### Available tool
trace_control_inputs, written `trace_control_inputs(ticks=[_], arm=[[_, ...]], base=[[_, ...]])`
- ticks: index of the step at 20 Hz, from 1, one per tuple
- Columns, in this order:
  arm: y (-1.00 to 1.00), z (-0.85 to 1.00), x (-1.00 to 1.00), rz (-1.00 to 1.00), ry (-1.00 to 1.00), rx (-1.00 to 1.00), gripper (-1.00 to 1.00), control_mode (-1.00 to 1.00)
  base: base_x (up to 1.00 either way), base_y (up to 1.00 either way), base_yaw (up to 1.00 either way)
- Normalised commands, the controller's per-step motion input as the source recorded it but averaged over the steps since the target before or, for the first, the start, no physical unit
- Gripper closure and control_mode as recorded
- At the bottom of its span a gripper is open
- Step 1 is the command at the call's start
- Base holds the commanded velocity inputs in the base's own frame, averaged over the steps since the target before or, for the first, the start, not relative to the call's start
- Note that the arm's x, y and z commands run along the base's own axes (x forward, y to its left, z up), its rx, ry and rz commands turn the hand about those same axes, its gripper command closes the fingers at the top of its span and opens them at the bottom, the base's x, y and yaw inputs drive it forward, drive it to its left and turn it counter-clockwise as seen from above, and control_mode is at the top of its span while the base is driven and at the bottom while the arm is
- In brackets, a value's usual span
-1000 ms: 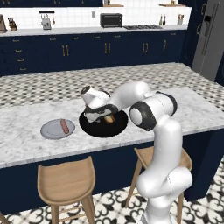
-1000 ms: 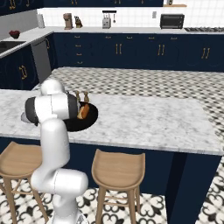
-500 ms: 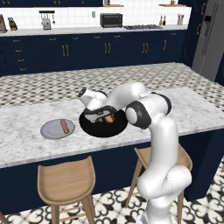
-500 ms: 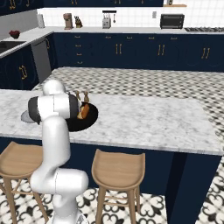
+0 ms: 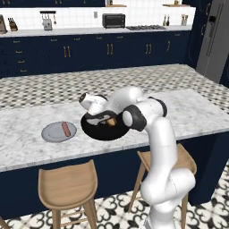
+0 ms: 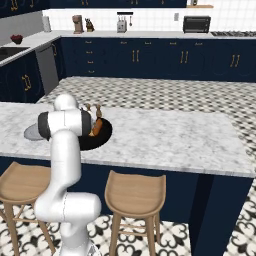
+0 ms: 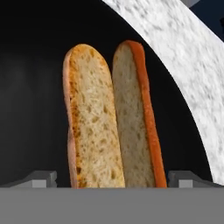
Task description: Place one bun and one sausage from the bowl on each plate.
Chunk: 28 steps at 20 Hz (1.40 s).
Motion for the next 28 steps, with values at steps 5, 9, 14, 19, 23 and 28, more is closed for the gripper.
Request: trace_control_inputs(ticks=[5,9,14,19,23,28], arm=[[0.00,-0.55,0.35,-0.01,0.00,-0.08,-1.00,-1.00],[0.00,-0.15,0.04,-0.03,0.00,-0.01,-1.00,-1.00],[-0.23,-0.45,0.00,0.00,0.00,-0.04,-1.00,-1.00],[-0.35,-0.60,0.02,0.00,0.00,0.00,1.00,-1.00],[-0.07,-0.21,-0.02,0.00,-0.13,-0.02,1.00,-1.00],[-0.01,0.21,-0.37,0.00,-0.18,0.09,1.00,-1.00]], base=[[0.00,0.00,0.00],[0.00,0.00,0.00],[0.00,0.00,0.00],[0.00,0.00,0.00],[0.00,0.00,0.00],[0.00,0.00,0.00]])
